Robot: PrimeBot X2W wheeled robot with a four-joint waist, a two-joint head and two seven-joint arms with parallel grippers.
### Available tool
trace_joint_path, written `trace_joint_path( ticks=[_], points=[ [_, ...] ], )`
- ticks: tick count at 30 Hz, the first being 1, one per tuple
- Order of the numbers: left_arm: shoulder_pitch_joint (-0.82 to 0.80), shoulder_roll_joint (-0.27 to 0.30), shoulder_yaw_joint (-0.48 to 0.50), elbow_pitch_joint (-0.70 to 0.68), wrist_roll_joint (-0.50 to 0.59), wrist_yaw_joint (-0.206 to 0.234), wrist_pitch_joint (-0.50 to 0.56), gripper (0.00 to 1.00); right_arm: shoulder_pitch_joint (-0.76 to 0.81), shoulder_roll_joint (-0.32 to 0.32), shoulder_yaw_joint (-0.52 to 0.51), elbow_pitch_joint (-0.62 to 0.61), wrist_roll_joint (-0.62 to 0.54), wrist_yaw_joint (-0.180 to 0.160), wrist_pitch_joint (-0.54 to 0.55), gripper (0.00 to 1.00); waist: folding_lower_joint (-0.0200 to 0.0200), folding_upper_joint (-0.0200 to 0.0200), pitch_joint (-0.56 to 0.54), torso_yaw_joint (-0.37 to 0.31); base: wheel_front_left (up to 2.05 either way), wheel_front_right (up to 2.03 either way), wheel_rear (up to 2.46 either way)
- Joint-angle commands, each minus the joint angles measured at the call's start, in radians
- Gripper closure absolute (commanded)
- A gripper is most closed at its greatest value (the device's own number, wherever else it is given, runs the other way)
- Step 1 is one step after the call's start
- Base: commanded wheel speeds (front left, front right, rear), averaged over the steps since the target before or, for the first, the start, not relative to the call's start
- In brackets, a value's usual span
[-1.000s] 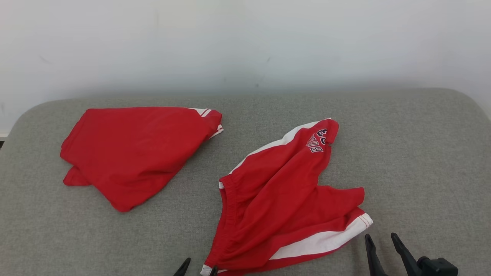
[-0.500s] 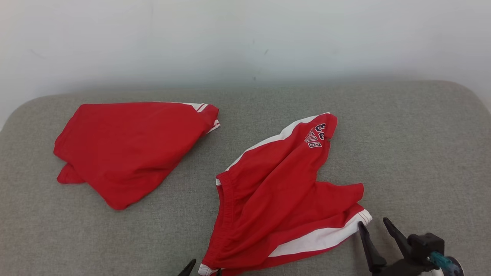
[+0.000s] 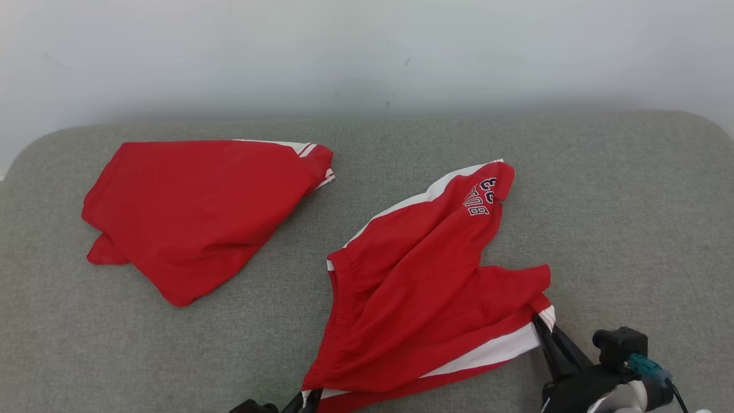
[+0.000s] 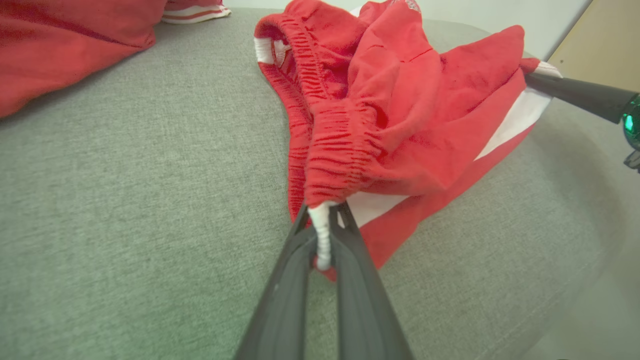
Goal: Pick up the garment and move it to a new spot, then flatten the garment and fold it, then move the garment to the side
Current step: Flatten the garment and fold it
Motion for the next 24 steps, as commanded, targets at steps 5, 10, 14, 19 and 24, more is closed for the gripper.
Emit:
trace_joint_path(
  ticks=[5, 10, 14, 19, 24],
  points=[
    [0.053, -0.006, 0.027, -0.057, 0.009, 0.002, -0.003, 1.0, 0.085, -0.005, -0.037, -0.092, 0.009, -0.002, -0.005, 1.0, -0.0001, -0.0001, -0.019, 0.0, 0.0, 0.0, 0.0],
    [0.084, -0.016, 0.064, -0.133, 0.042, 0.002, -0.003, 1.0, 0.165, 0.015, -0.073, -0.2, -0.002, -0.002, -0.005, 1.0, -0.0001, -0.0001, -0.027, -0.014, 0.0, 0.0, 0.0],
    [0.021, -0.005, 0.069, -0.181, 0.059, 0.002, -0.003, 1.0, 0.118, 0.005, -0.076, -0.237, -0.005, -0.002, -0.005, 1.0, -0.0001, -0.0001, -0.018, -0.032, 0.0, 0.0, 0.0],
    [-0.179, 0.061, -0.019, -0.192, 0.074, 0.002, 0.001, 1.0, -0.033, -0.026, -0.069, -0.253, 0.006, -0.002, 0.018, 1.0, -0.0001, -0.0001, 0.029, -0.052, 0.0, 0.0, 0.0],
    [-0.518, 0.138, -0.113, -0.205, -0.001, 0.002, 0.046, 1.0, -0.293, -0.058, -0.077, -0.244, 0.039, -0.002, 0.086, 1.0, -0.0001, -0.0001, 0.138, -0.07, 0.0, 0.0, 0.0]
  ],
)
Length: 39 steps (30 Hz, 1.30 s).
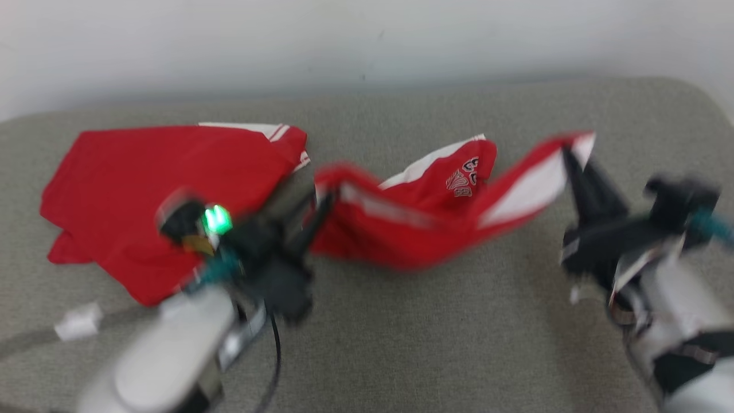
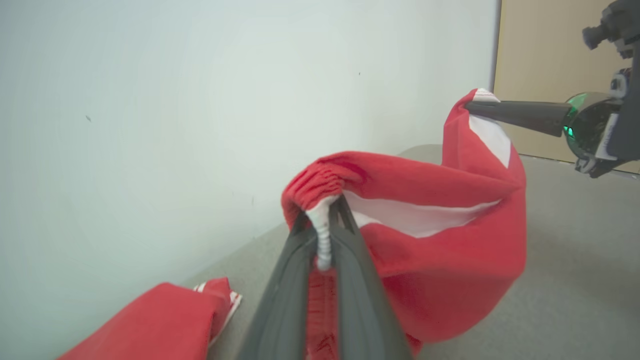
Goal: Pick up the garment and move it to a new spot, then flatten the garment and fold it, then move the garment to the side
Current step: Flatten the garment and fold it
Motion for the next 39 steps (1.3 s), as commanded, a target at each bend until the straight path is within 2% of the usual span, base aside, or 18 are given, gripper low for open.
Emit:
trace_joint_path(
  ticks=[1, 7, 15, 22, 27, 31, 39],
  points=[
    [-0.126, 0.03, -0.014, -0.004, -0.037, 0.003, 0.021, 1.0, -0.109, -0.009, -0.002, 0.003, 0.022, -0.002, 0.025, 1.0, -0.0001, -0.0001, 0.115, -0.025, 0.0, 0.0, 0.0],
    [-0.575, 0.07, -0.049, 0.066, -0.193, 0.003, 0.078, 1.0, -0.518, -0.026, -0.014, 0.054, 0.09, -0.002, 0.124, 1.0, -0.0001, -0.0001, 0.306, -0.046, 0.0, 0.0, 0.0],
    [-1.047, 0.065, -0.097, 0.251, -0.319, 0.003, 0.11, 1.0, -1.021, 0.021, -0.038, 0.234, 0.145, -0.002, 0.208, 1.0, -0.0001, -0.0001, 0.489, -0.094, 0.0, 0.0, 0.0],
    [-1.284, 0.036, -0.138, 0.372, -0.36, 0.003, 0.08, 1.0, -1.245, 0.041, -0.016, 0.356, 0.128, -0.002, 0.198, 1.0, -0.0001, -0.0001, 0.541, -0.111, 0.0, 0.0, 0.0],
    [-1.402, 0.013, -0.192, 0.449, -0.394, 0.003, 0.067, 1.0, -1.346, 0.048, -0.007, 0.426, 0.143, -0.002, 0.194, 1.0, -0.0001, -0.0001, 0.577, -0.125, 0.0, 0.0, 0.0],
    [-1.434, -0.001, -0.222, 0.498, -0.425, 0.003, 0.033, 1.0, -1.37, 0.056, 0.018, 0.457, 0.156, -0.002, 0.179, 1.0, -0.0001, -0.0001, 0.606, -0.132, 0.0, 0.0, 0.0],
    [-1.275, 0.0, -0.245, 0.511, -0.518, 0.003, -0.035, 1.0, -1.218, 0.01, 0.104, 0.43, 0.211, -0.002, 0.109, 1.0, -0.0001, -0.0001, 0.593, -0.108, 0.0, 0.0, 0.0]
  ],
)
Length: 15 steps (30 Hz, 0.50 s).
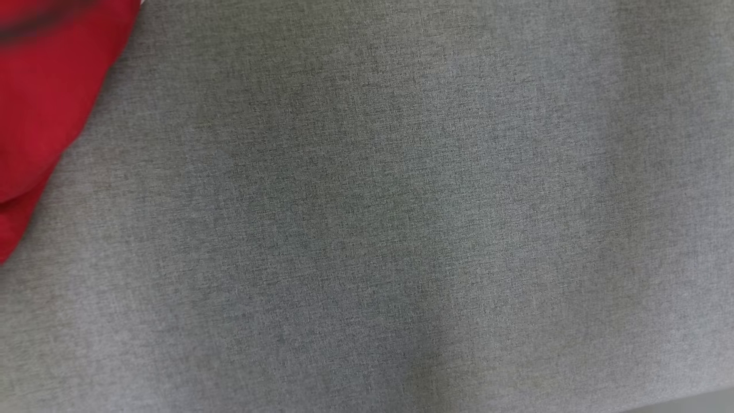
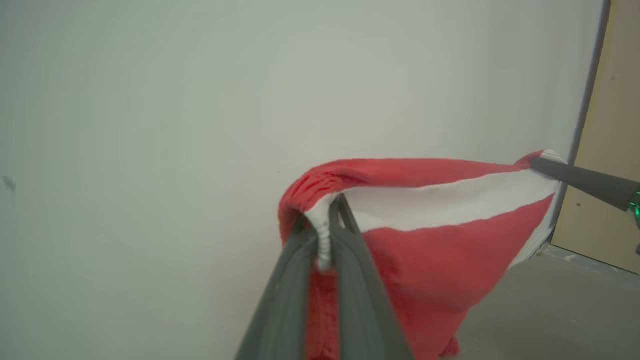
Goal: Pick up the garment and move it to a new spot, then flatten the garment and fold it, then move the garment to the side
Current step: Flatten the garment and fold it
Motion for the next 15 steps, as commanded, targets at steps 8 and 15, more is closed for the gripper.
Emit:
trace_joint_path(
  ticks=[8, 15],
  points=[
    [0.35, 0.044, 0.073, -0.165, 0.053, 0.003, -0.01, 1.0, 0.347, -0.065, 0.054, -0.14, 0.129, -0.002, -0.072, 1.0, -0.0003, -0.0003, -0.131, 0.02, 0.0, 0.0, 0.0],
    [0.719, 0.073, 0.2, -0.387, 0.125, 0.035, -0.01, 1.0, 0.711, -0.129, 0.06, -0.32, 0.196, -0.002, -0.101, 1.0, -0.0003, -0.0003, -0.249, 0.014, 0.0, 0.0, 0.0]
  ],
)
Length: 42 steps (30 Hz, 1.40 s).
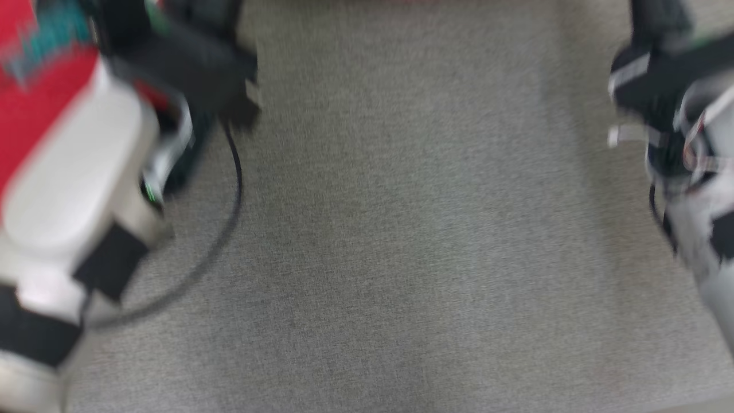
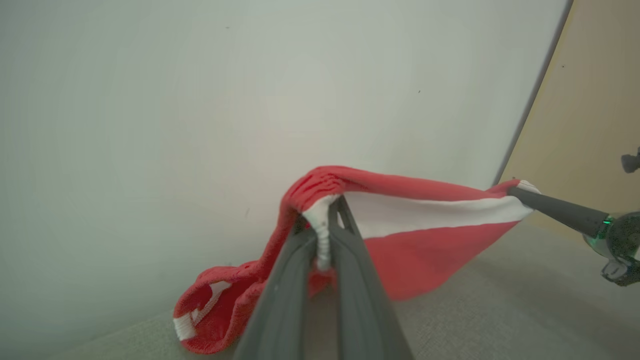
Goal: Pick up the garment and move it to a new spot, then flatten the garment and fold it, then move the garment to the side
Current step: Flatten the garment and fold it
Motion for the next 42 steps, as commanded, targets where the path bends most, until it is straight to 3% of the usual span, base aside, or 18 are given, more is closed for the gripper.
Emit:
trace_joint_path(
  ticks=[1, 6, 12, 23, 34, 42],
  points=[
    [0.071, 0.0, 0.025, -0.043, 0.011, 0.012, -0.003, 1.0, 0.064, -0.012, -0.012, -0.029, 0.015, -0.002, -0.01, 1.0, 0.0004, 0.0001, -0.087, -0.002, 0.0, 0.0, 0.0],
    [0.336, -0.009, 0.068, -0.178, 0.058, 0.046, -0.003, 1.0, 0.3, -0.012, -0.05, -0.129, 0.021, -0.002, -0.007, 1.0, 0.0004, 0.0001, -0.157, 0.002, 0.0, 0.0, 0.0],
    [0.565, -0.042, 0.084, -0.224, 0.097, 0.049, -0.003, 1.0, 0.529, 0.004, -0.11, -0.202, -0.002, -0.002, 0.009, 1.0, 0.0004, 0.0001, -0.219, 0.01, 0.0, 0.0, 0.0],
    [0.949, -0.098, 0.202, -0.225, 0.216, 0.012, -0.004, 1.0, 1.007, 0.149, -0.306, -0.334, -0.084, -0.002, 0.067, 1.0, 0.0004, 0.0001, -0.329, 0.007, 0.0, 0.0, 0.0],
    [1.19, -0.134, 0.299, -0.236, 0.287, -0.017, -0.004, 1.0, 1.342, 0.331, -0.452, -0.535, -0.187, -0.003, 0.211, 1.0, 0.0004, 0.0001, -0.427, 0.024, 0.0, 0.0, 0.0],
    [1.204, -0.161, 0.272, -0.229, 0.334, -0.027, -0.004, 1.0, 1.36, 0.402, -0.531, -0.613, -0.229, -0.003, 0.277, 1.0, 0.0004, 0.0001, -0.443, 0.037, 0.0, 0.0, 0.0]
  ],
)
